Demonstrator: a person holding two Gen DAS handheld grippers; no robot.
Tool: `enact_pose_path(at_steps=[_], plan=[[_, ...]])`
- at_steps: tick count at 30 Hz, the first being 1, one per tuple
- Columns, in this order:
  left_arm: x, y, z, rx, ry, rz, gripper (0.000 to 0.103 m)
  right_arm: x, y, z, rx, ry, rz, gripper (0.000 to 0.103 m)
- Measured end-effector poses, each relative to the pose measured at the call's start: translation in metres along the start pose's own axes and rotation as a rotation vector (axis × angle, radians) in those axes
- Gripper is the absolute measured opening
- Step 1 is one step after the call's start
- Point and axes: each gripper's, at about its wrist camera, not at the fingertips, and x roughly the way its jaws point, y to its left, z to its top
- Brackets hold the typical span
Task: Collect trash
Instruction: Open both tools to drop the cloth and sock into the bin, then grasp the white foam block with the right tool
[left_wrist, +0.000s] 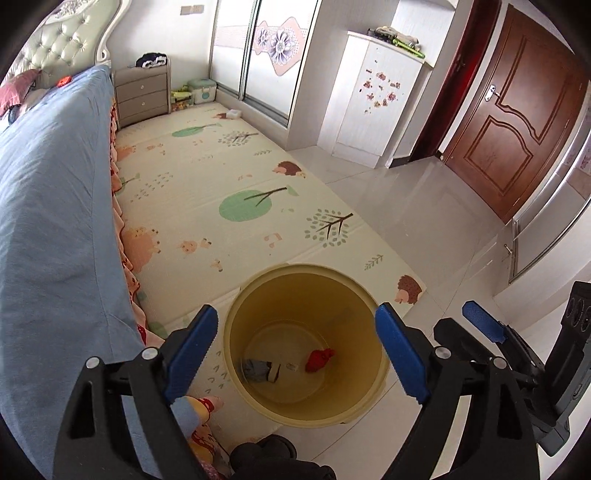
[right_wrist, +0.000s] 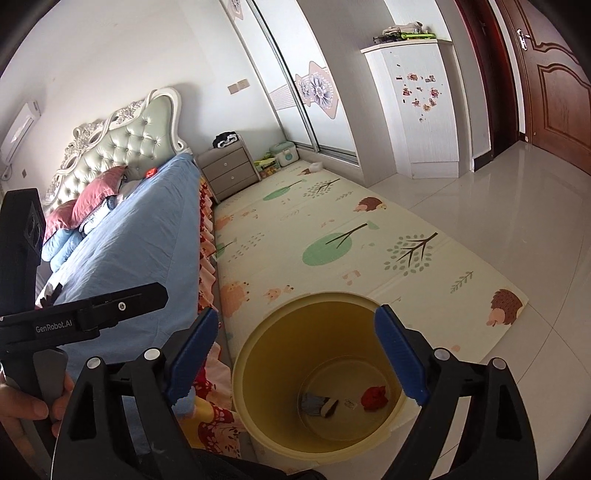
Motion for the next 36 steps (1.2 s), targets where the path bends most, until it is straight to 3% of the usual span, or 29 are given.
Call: enact_pose_path(at_steps=[8,12,18,30,36], plan=[[-0.107,0.018,-0.009,0.036,-0.232,0.123,0.098,-0.017,0.061,0.002,-0.075,-0.021,0.147,0.084],[-0.158,0.039,-0.024,0.041,-0.309,0.177,0.099,-0.023,0.103,0.002,-0.132,-0.024,0.234,0.084],[-0.223,0.084,-0.055,0.004,-0.409,0.316,0.099,-0.037,0.169,-0.001,-0.255,-0.043,0.38,0.088],[-0.299,0.198,-0.138,-0.252,-0.465,0.454,0.099,-0.051,0.263,-0.032,-0.437,0.065,0.631,0.095],[-0.312,0.233,-0.167,-0.347,-0.46,0.466,0.099,-0.049,0.296,-0.057,-0.618,0.124,0.718,0.095]])
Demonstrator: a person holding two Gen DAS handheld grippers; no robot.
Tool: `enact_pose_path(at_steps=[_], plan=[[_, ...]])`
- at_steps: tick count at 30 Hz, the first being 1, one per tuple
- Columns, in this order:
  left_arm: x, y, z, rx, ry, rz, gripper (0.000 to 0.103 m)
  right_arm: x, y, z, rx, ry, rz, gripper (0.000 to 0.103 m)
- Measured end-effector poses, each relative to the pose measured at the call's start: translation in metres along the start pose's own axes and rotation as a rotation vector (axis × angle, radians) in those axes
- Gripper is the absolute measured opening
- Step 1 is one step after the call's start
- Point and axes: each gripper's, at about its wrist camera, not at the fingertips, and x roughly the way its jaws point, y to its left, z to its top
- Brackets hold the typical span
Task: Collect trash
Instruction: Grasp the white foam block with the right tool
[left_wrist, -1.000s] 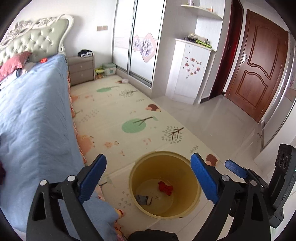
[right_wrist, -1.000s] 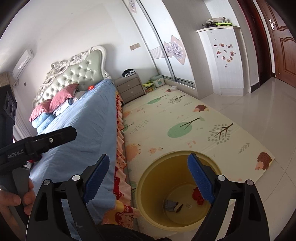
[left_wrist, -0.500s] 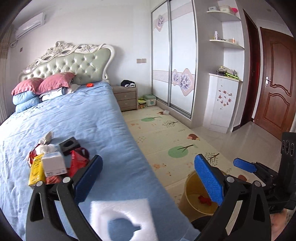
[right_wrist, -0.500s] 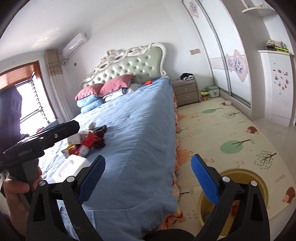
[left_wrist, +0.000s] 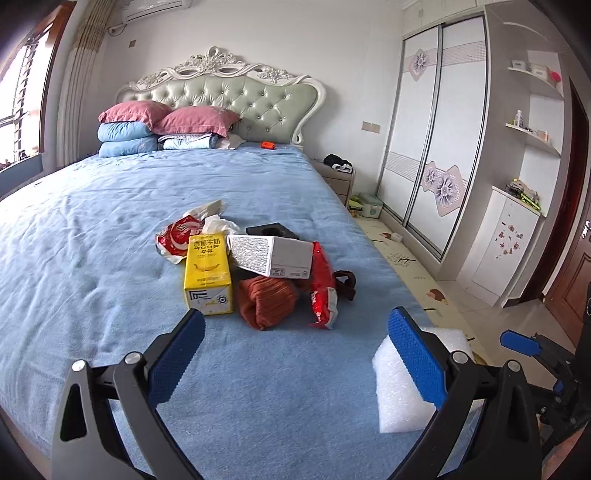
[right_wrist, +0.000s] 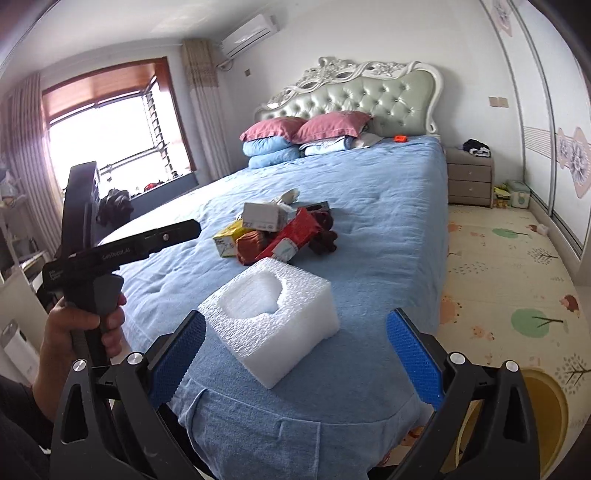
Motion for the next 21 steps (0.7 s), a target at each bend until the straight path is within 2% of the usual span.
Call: enact_pose_path(at_steps=[3,7,13,18,21], plan=[[0.002,0.006,-0.003,-0.015,0.006,-0.011,0.099,0.01,0.009,-0.002,-0.088,0.04,0.053,0.095],[0.007,0.0,-0.007,-0.006,0.016,-0.027,0.099,0.022,0.014,-0.008,-0.176,0.088,0.062,0.095],[0.015,-0.012,-0.006,0.014,0.033,-0.027,0.099,0.034,0.007,-0.011,-0.256,0.141,0.112,0.095],[0.022,-0.018,-0.006,0.025,0.054,-0.029,0.099,0.052,0.001,-0.001,-0.325,0.176,0.155,0.095],[0.028,-0.023,-0.006,0.037,0.067,-0.025,0.099,0.062,-0.008,0.003,-0.331,0.207,0.211,0.095]])
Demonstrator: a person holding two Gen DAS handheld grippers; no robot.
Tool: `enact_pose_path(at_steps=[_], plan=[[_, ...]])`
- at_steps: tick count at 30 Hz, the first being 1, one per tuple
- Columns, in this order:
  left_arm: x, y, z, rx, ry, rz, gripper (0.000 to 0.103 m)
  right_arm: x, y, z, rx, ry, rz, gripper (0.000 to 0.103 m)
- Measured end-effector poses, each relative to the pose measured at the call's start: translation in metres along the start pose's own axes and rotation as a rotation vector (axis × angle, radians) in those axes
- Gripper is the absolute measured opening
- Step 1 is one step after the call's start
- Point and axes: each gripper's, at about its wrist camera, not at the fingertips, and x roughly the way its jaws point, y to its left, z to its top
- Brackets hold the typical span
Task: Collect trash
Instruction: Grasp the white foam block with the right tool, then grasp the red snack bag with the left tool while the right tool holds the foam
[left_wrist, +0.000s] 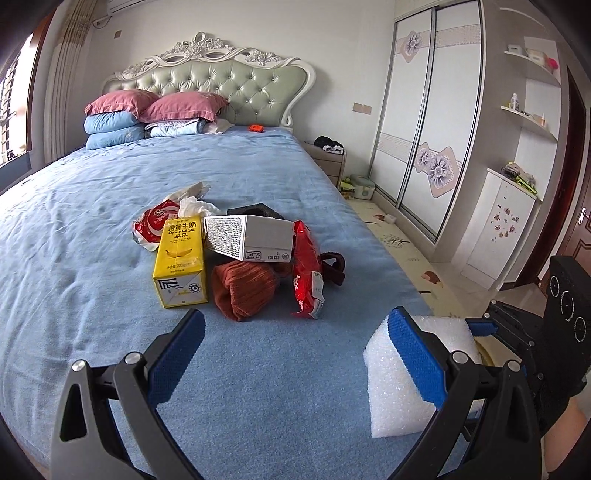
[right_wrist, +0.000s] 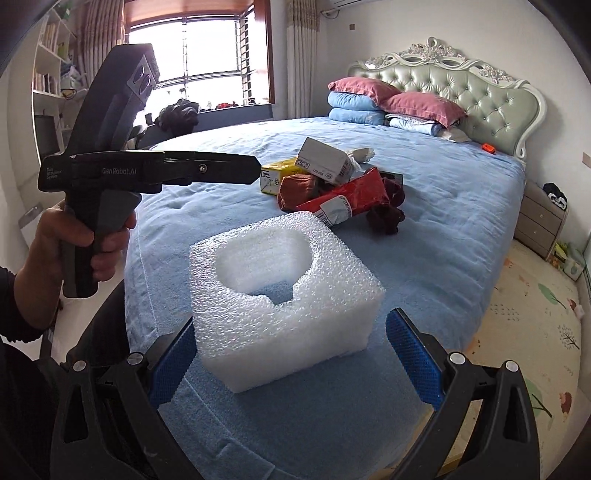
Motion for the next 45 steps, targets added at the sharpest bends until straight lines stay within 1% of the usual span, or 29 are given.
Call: enact_pose_path(at_steps=[2,4,8,9,10,15,18,23,24,26,28,32,34,36,37,38,39,42,45], plan=[[0.004,-0.003,0.0,0.007,0.009,-0.008,0.099,0.005,-0.006,0.002,0.013,0.003,0.043,0.095],[0.009,-0.004,0.0,0.015,0.024,-0.012,0.099,0.011,-0.008,0.004,0.022,0.005,0.062,0.095],[0.02,-0.007,0.001,0.033,0.049,-0.008,0.099,0.013,-0.005,0.007,0.019,-0.037,0.089,0.095],[0.021,-0.007,0.001,0.032,0.052,-0.005,0.099,0.014,-0.004,0.007,0.022,-0.044,0.105,0.092],[0.023,-0.006,0.002,0.028,0.054,-0.004,0.099,0.014,-0.002,0.007,0.022,-0.049,0.111,0.085],[0.03,0.004,0.006,-0.015,0.057,0.001,0.099,0.009,0.007,0.005,0.026,-0.055,0.061,0.083],[0.034,0.005,0.01,-0.024,0.06,0.004,0.099,-0.002,0.007,0.003,0.04,-0.081,0.048,0.083],[0.046,-0.008,0.015,0.009,0.07,-0.017,0.099,-0.031,-0.003,-0.006,0.098,-0.144,0.016,0.083],[0.049,-0.011,0.016,0.014,0.071,-0.025,0.099,-0.036,-0.006,-0.008,0.11,-0.152,0.008,0.083],[0.057,-0.016,0.018,0.015,0.08,-0.018,0.099,-0.044,-0.011,-0.012,0.134,-0.162,-0.006,0.083],[0.066,-0.018,0.021,0.001,0.097,-0.019,0.098,-0.048,-0.017,-0.015,0.153,-0.166,-0.019,0.083],[0.083,-0.022,0.025,-0.022,0.141,-0.047,0.09,-0.054,-0.026,-0.02,0.182,-0.179,-0.025,0.083],[0.093,-0.022,0.026,-0.034,0.17,-0.06,0.084,-0.056,-0.03,-0.022,0.2,-0.187,-0.019,0.083],[0.102,-0.021,0.025,-0.049,0.204,-0.069,0.059,-0.057,-0.032,-0.023,0.21,-0.196,-0.018,0.083],[0.106,-0.019,0.025,-0.059,0.223,-0.072,0.053,-0.057,-0.033,-0.023,0.211,-0.198,-0.02,0.083],[0.109,-0.017,0.023,-0.072,0.239,-0.073,0.043,-0.057,-0.033,-0.024,0.211,-0.199,-0.023,0.083],[0.112,-0.014,0.022,-0.088,0.255,-0.08,0.035,-0.057,-0.032,-0.025,0.211,-0.197,-0.023,0.083],[0.113,-0.009,0.017,-0.116,0.263,-0.092,0.033,-0.056,-0.031,-0.027,0.214,-0.195,-0.022,0.083],[0.105,-0.009,0.016,-0.115,0.237,-0.077,0.031,-0.056,-0.029,-0.027,0.215,-0.197,-0.024,0.083]])
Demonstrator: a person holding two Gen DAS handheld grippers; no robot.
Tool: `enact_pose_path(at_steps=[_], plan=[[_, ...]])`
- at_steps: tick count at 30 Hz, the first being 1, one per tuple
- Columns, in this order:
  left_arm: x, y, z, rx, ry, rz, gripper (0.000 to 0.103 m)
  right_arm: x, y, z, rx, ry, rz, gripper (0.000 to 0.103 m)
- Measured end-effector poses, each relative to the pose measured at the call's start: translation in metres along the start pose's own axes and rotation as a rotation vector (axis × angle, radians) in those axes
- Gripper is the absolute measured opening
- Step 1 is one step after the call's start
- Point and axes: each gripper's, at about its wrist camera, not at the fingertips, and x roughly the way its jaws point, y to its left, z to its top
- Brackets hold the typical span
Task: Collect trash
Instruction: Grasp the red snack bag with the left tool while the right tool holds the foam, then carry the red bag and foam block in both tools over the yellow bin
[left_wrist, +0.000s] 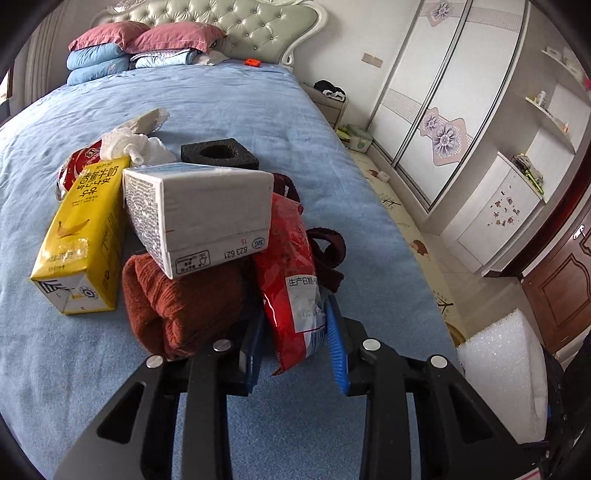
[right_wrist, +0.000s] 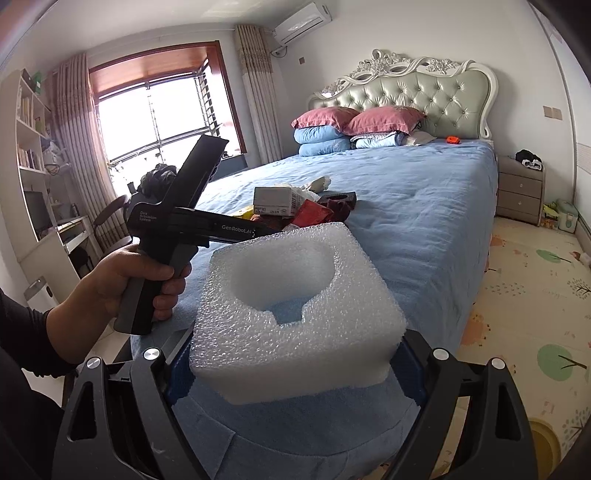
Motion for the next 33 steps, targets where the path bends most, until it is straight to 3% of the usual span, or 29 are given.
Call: enact_pose_path(at_steps=[9,15,24,33], plan=[[-0.055,-0.018,-0.018,0.063,-0.118,0.012,0.031,-0.011,0.001,0.001,0.006,-0.046,-0.007,0.083],[-0.077,-0.046,-0.022,0.138,-0.143,-0.031,0.031,-0.022,-0.002,-0.002,0.02,-0.067,-0.035,0.083],[-0.055,-0.107,-0.023,0.245,-0.083,-0.151,0.031,-0.06,-0.022,-0.015,0.065,-0.112,-0.137,0.083],[-0.008,-0.177,-0.03,0.338,0.028,-0.259,0.031,-0.114,-0.065,-0.056,0.187,-0.137,-0.291,0.083]])
